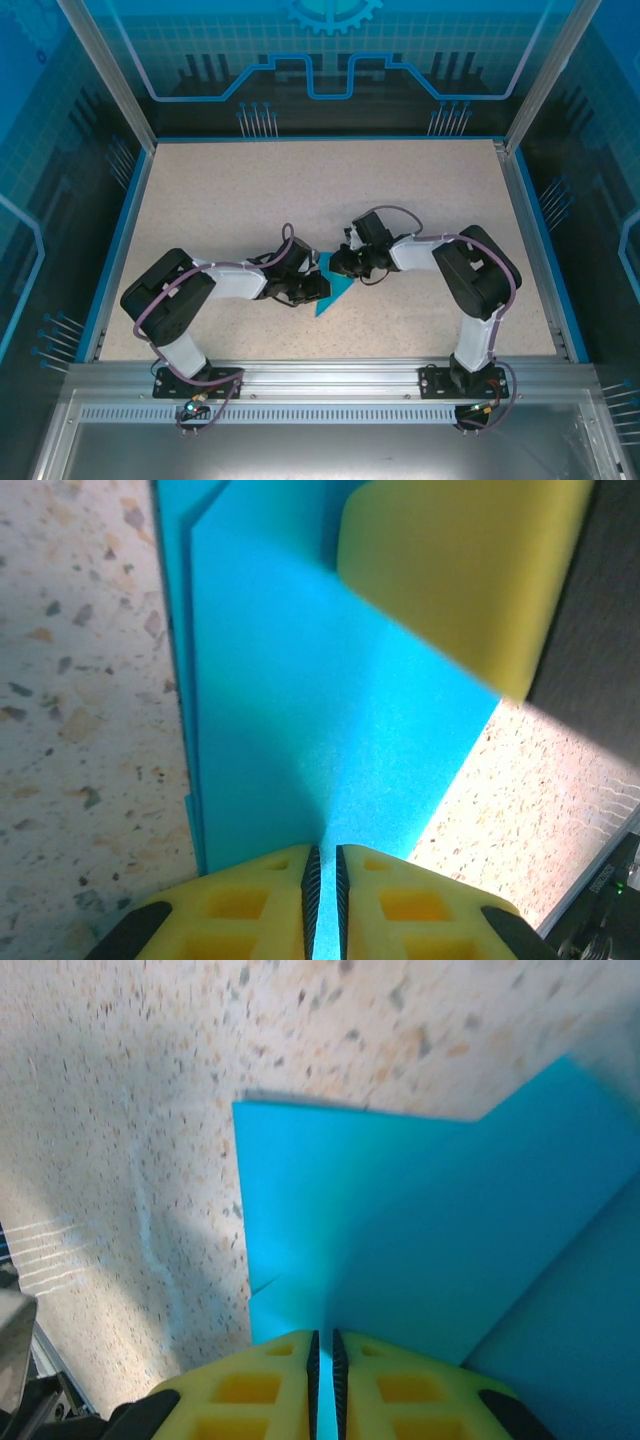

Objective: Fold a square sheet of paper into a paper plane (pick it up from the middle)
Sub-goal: Fourth fold the wing at the center of the table.

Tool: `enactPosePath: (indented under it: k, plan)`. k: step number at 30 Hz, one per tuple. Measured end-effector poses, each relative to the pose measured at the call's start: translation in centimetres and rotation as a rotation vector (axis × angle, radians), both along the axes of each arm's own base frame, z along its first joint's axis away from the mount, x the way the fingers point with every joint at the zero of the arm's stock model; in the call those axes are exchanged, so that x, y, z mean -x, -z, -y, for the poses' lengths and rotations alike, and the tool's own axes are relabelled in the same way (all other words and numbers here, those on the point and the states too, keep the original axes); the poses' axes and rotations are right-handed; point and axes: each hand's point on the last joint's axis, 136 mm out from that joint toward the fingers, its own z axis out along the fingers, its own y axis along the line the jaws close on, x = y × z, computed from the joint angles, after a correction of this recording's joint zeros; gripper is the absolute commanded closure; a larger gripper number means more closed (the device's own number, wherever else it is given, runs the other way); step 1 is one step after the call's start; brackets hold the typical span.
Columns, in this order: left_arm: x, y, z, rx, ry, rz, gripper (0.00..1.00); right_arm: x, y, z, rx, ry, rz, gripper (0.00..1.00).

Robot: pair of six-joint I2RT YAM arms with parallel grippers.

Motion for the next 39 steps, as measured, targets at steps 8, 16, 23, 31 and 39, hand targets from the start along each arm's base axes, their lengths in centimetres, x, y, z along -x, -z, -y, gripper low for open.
enactPosePath:
  k: [8, 16, 23, 31, 39]
  plan:
    - [0.0, 0.0, -0.1, 0.008, -0.001, 0.014, 0.83, -3.9, -0.2, 2.5, 0.015, 0.099, 0.039, 0.84]
    - [0.0, 0.0, 0.0, 0.009, -0.001, 0.018, 0.83, -4.9, -0.7, 3.0, 0.012, 0.098, 0.045, 0.82]
    - [0.0, 0.0, 0.0, 0.006, -0.001, 0.021, 0.83, -5.0, -3.9, 3.3, 0.006, 0.081, 0.109, 0.82]
    - [0.0, 0.0, 0.0, 0.003, -0.001, 0.024, 0.83, -3.0, -5.7, 1.5, -0.037, 0.024, 0.138, 0.83]
    - [0.0, 0.0, 0.0, 0.001, -0.002, 0.026, 0.83, 0.0, -3.9, -1.2, -0.054, -0.048, 0.073, 0.86]
